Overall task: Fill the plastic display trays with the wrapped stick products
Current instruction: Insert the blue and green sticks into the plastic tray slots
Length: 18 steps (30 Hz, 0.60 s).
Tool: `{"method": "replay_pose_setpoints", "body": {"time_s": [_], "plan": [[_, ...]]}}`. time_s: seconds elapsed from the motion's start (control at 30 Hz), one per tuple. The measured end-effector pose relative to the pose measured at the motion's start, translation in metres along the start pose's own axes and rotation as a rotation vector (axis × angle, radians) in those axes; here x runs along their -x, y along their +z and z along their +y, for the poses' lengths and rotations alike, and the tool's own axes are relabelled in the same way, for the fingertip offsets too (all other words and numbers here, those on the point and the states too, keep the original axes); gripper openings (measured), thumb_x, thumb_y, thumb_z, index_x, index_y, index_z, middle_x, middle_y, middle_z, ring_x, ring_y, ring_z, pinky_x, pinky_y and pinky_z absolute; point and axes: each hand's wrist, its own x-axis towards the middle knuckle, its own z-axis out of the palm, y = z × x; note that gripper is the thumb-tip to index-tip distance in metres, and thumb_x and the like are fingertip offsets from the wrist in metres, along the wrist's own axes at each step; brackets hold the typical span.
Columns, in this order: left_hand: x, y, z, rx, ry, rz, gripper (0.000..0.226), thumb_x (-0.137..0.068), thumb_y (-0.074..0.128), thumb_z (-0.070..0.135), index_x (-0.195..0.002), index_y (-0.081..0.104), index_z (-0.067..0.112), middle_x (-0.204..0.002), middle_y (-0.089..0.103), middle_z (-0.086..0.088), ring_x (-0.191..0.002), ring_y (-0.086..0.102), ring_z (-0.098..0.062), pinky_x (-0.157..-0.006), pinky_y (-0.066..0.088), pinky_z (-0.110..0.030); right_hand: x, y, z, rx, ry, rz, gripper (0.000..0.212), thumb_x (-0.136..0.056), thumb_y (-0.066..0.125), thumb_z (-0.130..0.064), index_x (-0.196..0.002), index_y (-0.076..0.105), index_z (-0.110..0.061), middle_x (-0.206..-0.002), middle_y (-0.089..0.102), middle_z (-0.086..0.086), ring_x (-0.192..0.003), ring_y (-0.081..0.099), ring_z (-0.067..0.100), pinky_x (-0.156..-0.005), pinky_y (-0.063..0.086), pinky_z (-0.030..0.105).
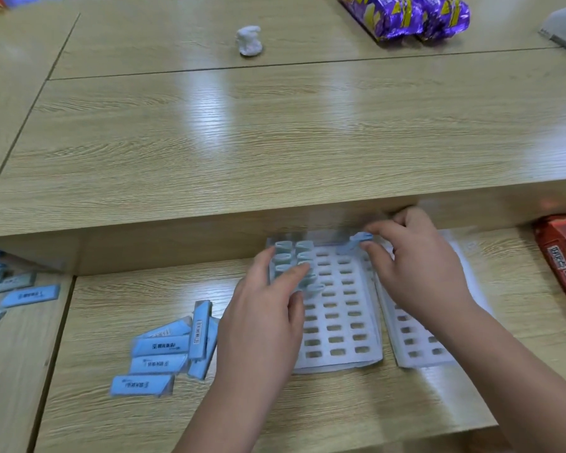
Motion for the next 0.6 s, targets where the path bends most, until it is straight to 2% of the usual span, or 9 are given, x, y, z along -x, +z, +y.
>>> {"method": "replay_pose_setpoints", "body": {"time_s": [0.13,0.2,0.27,0.3,0.37,0.43,0.5,0.57,0.6], "plan": [[0.001,0.004,-0.002,0.002,0.016,0.005,0.037,-0.097,0.056,0.029,-0.13,0.06,0.045,-0.157,0.033,0.011,-0.104,0.063,-0.018,-0.074,0.044,-0.027,0.0,-0.001,-0.012,0.135,-0.086,-0.015,0.014,-0.086,0.072,-0.02,-0.099,0.075,-0.019,-0.08,0.042,-0.003,-0.058,0.037,0.017,-0.049,0.014,0.015],[0.001,0.004,-0.003,0.015,0.025,0.007,0.036,-0.097,0.056,0.031,-0.13,0.06,0.044,-0.158,0.033,0.012,-0.102,0.064,-0.019,-0.074,0.048,-0.029,-0.003,0.0,-0.016,0.25,-0.056,-0.056,0.007,-0.088,0.066,-0.021,-0.088,0.074,-0.021,-0.075,0.042,-0.002,-0.057,0.043,0.021,-0.047,0.015,0.017],[0.004,0.001,-0.003,0.063,0.056,0.01,0.036,-0.097,0.056,0.036,-0.132,0.058,0.043,-0.157,0.033,0.014,-0.101,0.063,-0.011,-0.077,0.052,-0.03,-0.005,-0.001,-0.025,0.348,0.0,-0.141,0.014,-0.092,0.056,-0.021,-0.085,0.069,-0.022,-0.074,0.038,-0.003,-0.061,0.045,0.022,-0.047,0.016,0.021],[0.007,-0.002,-0.004,0.111,0.075,0.018,0.037,-0.097,0.056,0.038,-0.134,0.058,0.042,-0.155,0.034,0.016,-0.098,0.062,-0.004,-0.079,0.053,-0.027,-0.007,-0.003,-0.029,0.379,0.004,-0.175,0.014,-0.092,0.053,-0.022,-0.088,0.067,-0.023,-0.076,0.036,-0.003,-0.063,0.045,0.021,-0.047,0.017,0.022],[0.016,-0.013,-0.012,0.204,0.075,0.088,0.035,-0.096,0.057,0.036,-0.131,0.06,0.039,-0.146,0.043,0.021,-0.088,0.057,0.005,-0.077,0.047,-0.013,-0.005,-0.009,-0.037,0.428,0.003,-0.191,0.013,-0.093,0.054,-0.026,-0.1,0.064,-0.023,-0.083,0.036,-0.003,-0.067,0.044,0.022,-0.046,0.017,0.022],[0.03,-0.028,-0.034,0.271,-0.009,0.192,0.028,-0.096,0.059,0.029,-0.122,0.064,0.038,-0.131,0.052,0.026,-0.085,0.058,0.001,-0.072,0.043,-0.007,0.009,-0.016,-0.043,0.366,0.015,-0.093,0.015,-0.09,0.063,-0.027,-0.102,0.064,-0.019,-0.083,0.041,-0.003,-0.061,0.043,0.023,-0.046,0.017,0.019],[0.045,-0.046,-0.068,0.245,-0.129,0.268,0.026,-0.093,0.063,0.021,-0.112,0.066,0.038,-0.115,0.058,0.024,-0.083,0.059,0.0,-0.069,0.041,-0.005,0.031,-0.025,-0.064,0.21,-0.018,0.021,0.011,-0.087,0.067,-0.026,-0.097,0.066,-0.021,-0.079,0.052,-0.004,-0.057,0.051,0.023,-0.045,0.028,0.019],[0.056,-0.06,-0.101,0.157,-0.235,0.268,0.03,-0.088,0.068,0.013,-0.104,0.066,0.038,-0.104,0.059,0.02,-0.082,0.057,0.005,-0.064,0.042,-0.009,0.057,-0.022,-0.095,0.088,-0.124,-0.003,0.005,-0.09,0.063,-0.029,-0.092,0.067,-0.028,-0.079,0.059,-0.009,-0.065,0.059,0.02,-0.042,0.04,0.027],[0.06,-0.064,-0.114,0.117,-0.276,0.241,0.032,-0.087,0.07,0.012,-0.104,0.065,0.038,-0.101,0.059,0.018,-0.082,0.055,0.006,-0.064,0.041,-0.011,0.069,-0.017,-0.111,0.014,-0.196,-0.035,0.008,-0.092,0.059,-0.031,-0.091,0.067,-0.03,-0.079,0.06,-0.009,-0.07,0.061,0.019,-0.043,0.044,0.03]]}}
